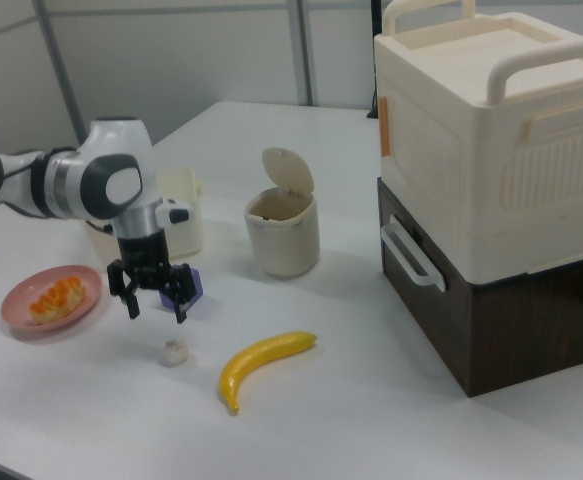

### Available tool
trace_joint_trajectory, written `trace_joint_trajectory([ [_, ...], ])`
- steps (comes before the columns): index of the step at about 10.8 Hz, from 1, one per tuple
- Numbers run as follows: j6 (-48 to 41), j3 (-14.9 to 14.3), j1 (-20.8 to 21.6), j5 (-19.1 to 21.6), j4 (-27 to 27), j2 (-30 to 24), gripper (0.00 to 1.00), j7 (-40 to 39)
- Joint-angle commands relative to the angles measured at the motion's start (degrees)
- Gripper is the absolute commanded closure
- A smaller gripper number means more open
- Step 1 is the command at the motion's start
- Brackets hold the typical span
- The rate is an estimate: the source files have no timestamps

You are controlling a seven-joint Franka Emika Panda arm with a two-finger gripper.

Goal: Grab it up and put it in the trash

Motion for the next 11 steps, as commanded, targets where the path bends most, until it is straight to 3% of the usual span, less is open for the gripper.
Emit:
trace_joint_trajectory([
  [1,5.04,-0.88,0.54,-2.87,-6.64,-2.19,0.0,-3.65],
  [3,5.93,-0.88,0.45,-4.55,-6.83,-0.7,0.0,-3.74],
  [4,6.89,-0.88,0.45,-4.55,-6.83,-0.09,0.06,-3.74],
  [6,7.51,-0.88,0.54,-5.86,-6.65,1.32,0.27,-3.66],
  [10,6.99,-0.88,0.63,-6.48,-5.08,1.24,0.83,-3.83],
  [11,4.2,-0.97,0.63,-6.48,-2.72,-0.33,0.86,-4.44],
])
